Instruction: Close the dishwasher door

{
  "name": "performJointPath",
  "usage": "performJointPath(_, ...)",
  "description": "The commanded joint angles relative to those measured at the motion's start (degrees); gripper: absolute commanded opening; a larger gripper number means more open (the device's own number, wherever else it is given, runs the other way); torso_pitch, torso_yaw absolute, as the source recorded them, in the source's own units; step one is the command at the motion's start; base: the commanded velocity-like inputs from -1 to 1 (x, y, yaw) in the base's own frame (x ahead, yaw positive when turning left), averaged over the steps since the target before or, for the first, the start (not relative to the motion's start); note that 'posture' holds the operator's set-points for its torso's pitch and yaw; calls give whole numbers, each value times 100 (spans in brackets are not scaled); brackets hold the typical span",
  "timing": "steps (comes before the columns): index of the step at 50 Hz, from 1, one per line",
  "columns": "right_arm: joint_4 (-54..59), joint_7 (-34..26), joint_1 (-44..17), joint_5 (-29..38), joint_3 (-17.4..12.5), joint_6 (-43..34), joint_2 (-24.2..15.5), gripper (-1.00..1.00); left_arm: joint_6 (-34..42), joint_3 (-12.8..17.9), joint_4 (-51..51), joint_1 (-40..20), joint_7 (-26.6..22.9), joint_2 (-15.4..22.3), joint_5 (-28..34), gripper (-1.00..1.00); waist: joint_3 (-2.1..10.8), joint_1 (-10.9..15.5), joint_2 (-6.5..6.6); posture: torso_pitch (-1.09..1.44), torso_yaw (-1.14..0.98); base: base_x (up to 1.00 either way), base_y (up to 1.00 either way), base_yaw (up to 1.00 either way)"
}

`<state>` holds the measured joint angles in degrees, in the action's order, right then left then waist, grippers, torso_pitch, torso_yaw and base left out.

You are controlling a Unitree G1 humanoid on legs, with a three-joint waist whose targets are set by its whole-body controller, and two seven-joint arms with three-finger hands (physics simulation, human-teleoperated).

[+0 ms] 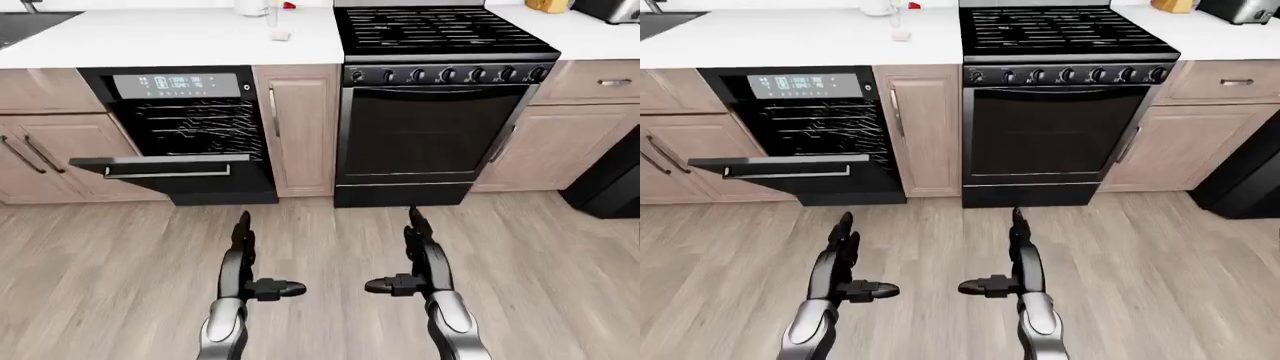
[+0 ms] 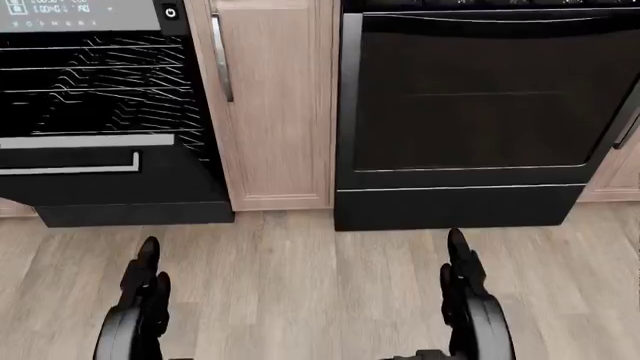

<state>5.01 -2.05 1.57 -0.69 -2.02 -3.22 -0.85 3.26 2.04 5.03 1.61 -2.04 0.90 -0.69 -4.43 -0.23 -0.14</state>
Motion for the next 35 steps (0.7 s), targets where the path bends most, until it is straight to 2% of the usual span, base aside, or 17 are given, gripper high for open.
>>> performJointPath(1, -263, 397, -262, 289, -76, 294, -37, 100, -147, 9, -661, -118, -150, 20, -186, 100, 5, -12, -45, 0, 0, 0, 0, 0)
performJointPath(3, -225, 430, -237, 272, -74, 353, -23, 100, -186, -2, -644, -111, -146, 13, -160, 100, 354, 50, 4, 0, 0, 0, 0, 0)
performJointPath(4, -282, 404, -218, 248, -61, 302, -24, 100, -187, -4, -642, -112, -152, 12, -159, 100, 297, 47, -1, 0, 0, 0, 0, 0)
performJointPath(5, -395, 342, -168, 184, -54, 257, -21, 100, -207, -12, -630, -108, -147, 8, -144, 100, 96, 51, -41, 0, 0, 0, 0, 0)
performJointPath(7, -456, 352, -115, 236, -21, 231, -21, 100, -239, -25, -624, -93, -146, 8, -114, 100, 394, 65, -51, 0, 0, 0, 0, 0)
performJointPath(8, -464, 399, -123, 331, -11, 240, -36, 100, -241, -19, -637, -90, -128, 4, -109, 100, 424, 66, -48, 0, 0, 0, 0, 0)
performJointPath(19, -654, 457, -26, 336, -63, 188, 13, 100, -347, -7, -615, -99, 38, 0, 1, 100, 485, 53, -33, 0, 0, 0, 0, 0)
performJointPath(21, -925, 494, 123, 611, 41, 192, -40, 100, -353, 16, -608, -112, 62, 8, 6, 100, 501, 55, -34, 0, 0, 0, 0, 0)
performJointPath(23, -1019, 509, 148, 540, 27, 105, 20, 100, -365, 11, -630, -99, 69, 5, 13, 100, 509, 64, -32, 0, 0, 0, 0, 0)
performJointPath(29, -807, 412, 71, 524, 43, 220, -6, 100, -394, 2, -706, -58, 62, 2, 18, 100, 510, 41, -28, 0, 0, 0, 0, 0)
performJointPath(30, -763, 412, 41, 526, 34, 224, -10, 100, -430, -5, -652, -75, 72, -2, 36, 100, 590, 53, 7, 0, 0, 0, 0, 6)
performJointPath(32, -747, 404, 32, 538, 51, 222, -2, 100, -449, -12, -641, -69, 70, 1, 50, 100, 462, 69, 18, 0, 0, 0, 0, 14)
performJointPath(35, -803, 372, 43, 528, 58, 183, 0, 100, -453, -11, -661, -60, 70, 0, 55, 100, 403, 112, 6, 0, 0, 0, 0, 45)
